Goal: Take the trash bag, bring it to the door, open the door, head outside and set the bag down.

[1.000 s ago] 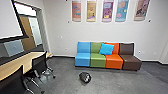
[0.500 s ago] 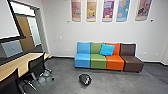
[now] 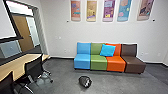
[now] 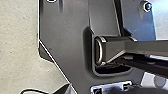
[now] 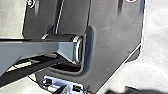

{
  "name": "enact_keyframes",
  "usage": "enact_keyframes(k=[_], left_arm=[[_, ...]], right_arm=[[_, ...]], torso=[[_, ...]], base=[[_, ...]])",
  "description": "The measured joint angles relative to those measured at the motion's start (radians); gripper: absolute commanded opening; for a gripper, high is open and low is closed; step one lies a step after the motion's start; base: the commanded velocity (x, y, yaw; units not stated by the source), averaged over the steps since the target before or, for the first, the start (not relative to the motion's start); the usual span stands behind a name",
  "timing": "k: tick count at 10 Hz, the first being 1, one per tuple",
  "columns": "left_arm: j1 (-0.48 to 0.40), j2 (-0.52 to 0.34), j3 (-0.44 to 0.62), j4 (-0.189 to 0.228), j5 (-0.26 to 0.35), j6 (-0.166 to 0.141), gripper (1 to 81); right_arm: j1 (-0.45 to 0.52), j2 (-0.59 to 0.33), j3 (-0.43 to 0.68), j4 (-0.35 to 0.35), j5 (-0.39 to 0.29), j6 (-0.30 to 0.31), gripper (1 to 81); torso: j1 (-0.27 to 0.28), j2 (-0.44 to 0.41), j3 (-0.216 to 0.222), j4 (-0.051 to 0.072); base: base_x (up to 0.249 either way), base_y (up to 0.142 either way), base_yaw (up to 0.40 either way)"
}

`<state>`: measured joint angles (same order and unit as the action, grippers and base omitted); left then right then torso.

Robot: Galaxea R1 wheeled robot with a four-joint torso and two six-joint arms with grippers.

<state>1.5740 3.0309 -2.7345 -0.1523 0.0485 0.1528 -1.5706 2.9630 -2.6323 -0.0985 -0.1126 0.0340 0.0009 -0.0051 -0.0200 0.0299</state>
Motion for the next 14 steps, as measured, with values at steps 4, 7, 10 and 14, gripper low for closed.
enact_keyframes(k=[4,7,10,14], left_arm=[[0.000,0.000,0.000,0.000,0.000,0.000,81.1],[0.000,0.000,0.000,0.000,0.000,0.000,81.1],[0.000,0.001,0.000,0.000,0.000,0.000,81.1],[0.000,0.002,0.003,0.000,0.000,0.000,81.1]], right_arm=[[0.000,0.000,0.000,-0.003,0.000,0.000,81.1],[0.000,0.000,0.000,-0.004,0.000,0.000,81.1],[0.000,0.000,0.000,-0.004,0.000,0.000,81.1],[0.002,0.002,0.000,-0.007,0.000,0.000,81.1]], torso=[[0.000,0.000,0.000,0.000],[0.000,0.000,0.000,0.000],[0.000,0.000,0.000,0.000],[0.000,0.000,0.000,0.000]], base=[[0.161,0.000,0.000],[0.161,0.000,0.000],[0.161,0.070,0.000],[0.161,0.056,0.000]])
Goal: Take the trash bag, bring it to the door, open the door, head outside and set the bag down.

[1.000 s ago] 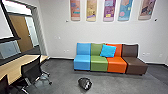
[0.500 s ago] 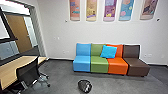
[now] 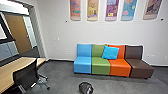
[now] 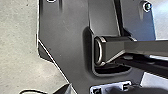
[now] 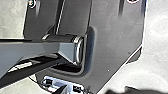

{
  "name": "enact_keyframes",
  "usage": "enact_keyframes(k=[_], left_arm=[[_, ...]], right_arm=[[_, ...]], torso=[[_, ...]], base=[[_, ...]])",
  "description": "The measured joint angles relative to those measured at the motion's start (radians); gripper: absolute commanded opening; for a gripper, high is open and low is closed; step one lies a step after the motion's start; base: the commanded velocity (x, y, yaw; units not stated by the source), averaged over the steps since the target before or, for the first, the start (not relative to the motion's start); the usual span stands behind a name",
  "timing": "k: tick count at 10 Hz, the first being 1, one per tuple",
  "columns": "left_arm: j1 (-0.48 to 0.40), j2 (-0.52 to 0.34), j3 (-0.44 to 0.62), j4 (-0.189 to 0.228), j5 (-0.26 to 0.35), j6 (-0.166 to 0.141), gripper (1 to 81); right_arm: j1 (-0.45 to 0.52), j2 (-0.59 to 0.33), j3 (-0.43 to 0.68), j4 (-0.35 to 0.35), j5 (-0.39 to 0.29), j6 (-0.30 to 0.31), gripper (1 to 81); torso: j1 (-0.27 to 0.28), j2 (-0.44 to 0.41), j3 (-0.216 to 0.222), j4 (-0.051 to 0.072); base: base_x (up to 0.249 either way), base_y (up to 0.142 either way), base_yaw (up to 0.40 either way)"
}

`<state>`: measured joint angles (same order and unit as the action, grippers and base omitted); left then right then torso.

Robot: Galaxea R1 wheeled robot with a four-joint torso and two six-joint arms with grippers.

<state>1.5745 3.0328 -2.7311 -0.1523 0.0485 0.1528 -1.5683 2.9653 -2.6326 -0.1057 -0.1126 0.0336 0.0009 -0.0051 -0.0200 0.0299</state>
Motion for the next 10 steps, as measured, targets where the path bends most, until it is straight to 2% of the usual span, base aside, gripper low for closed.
enact_keyframes(k=[10], left_arm=[[0.000,0.000,-0.001,0.000,0.000,0.000,81.1]], right_arm=[[0.000,0.000,0.000,0.000,0.000,0.000,81.1]], torso=[[0.000,0.000,0.000,0.000]], base=[[0.159,0.000,0.000]])
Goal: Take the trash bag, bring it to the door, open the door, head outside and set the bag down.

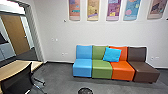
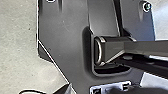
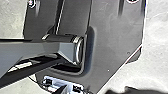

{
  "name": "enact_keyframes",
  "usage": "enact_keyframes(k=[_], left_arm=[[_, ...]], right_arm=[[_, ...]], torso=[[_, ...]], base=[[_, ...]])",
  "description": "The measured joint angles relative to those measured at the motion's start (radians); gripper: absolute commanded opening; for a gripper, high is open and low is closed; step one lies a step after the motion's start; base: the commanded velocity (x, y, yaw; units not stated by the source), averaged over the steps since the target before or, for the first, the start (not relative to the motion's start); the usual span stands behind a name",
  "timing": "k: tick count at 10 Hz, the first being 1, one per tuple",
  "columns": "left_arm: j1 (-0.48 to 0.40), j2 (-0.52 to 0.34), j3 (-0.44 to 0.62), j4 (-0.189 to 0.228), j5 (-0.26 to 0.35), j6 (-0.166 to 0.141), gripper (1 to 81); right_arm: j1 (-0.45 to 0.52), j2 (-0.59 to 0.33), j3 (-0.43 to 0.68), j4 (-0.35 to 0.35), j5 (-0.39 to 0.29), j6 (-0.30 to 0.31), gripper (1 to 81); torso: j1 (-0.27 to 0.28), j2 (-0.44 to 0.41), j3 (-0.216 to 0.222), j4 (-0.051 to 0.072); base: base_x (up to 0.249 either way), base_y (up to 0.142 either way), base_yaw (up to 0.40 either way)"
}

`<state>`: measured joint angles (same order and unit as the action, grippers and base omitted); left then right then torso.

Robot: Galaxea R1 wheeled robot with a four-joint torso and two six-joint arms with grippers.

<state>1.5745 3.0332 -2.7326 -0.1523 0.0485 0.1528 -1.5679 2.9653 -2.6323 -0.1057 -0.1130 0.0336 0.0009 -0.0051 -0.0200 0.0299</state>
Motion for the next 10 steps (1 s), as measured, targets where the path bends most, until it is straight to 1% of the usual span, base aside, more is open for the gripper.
enact_keyframes(k=[10], left_arm=[[0.000,0.000,0.000,0.000,0.000,0.000,81.1]], right_arm=[[-0.001,0.000,0.000,0.001,0.000,0.000,81.1]], torso=[[0.000,0.000,0.000,0.000]], base=[[0.147,0.000,0.000]])
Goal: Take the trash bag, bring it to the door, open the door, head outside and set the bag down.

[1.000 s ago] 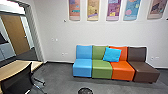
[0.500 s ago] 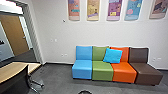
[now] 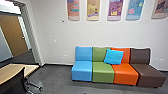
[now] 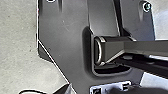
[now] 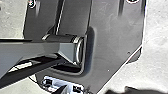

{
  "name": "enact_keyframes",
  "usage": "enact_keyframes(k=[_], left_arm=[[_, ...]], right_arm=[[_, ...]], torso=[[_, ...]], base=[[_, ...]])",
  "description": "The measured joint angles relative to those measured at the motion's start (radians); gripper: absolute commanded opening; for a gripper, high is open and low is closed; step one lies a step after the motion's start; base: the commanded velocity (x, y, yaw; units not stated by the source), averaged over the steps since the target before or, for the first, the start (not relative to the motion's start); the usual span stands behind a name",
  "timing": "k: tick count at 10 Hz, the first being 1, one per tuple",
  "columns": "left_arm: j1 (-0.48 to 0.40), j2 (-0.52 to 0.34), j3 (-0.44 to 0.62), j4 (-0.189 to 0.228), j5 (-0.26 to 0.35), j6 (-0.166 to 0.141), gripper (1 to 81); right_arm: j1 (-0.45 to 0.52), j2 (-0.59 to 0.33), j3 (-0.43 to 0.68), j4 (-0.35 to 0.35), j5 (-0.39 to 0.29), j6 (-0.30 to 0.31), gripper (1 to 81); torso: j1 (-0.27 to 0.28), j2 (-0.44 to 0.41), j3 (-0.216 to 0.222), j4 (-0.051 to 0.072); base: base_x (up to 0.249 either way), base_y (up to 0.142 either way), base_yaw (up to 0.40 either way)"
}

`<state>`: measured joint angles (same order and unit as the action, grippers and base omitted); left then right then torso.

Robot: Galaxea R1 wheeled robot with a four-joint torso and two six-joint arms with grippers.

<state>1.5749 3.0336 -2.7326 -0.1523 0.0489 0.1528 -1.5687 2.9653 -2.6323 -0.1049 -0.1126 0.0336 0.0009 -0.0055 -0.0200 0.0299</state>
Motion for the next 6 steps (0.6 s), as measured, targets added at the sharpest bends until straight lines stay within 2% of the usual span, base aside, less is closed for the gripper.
enact_keyframes(k=[6], left_arm=[[0.000,0.000,0.000,0.000,0.000,0.000,81.1]], right_arm=[[-0.001,0.001,0.000,0.000,0.000,0.000,81.1]], torso=[[0.000,0.000,0.000,0.000]], base=[[0.139,0.000,0.000]])
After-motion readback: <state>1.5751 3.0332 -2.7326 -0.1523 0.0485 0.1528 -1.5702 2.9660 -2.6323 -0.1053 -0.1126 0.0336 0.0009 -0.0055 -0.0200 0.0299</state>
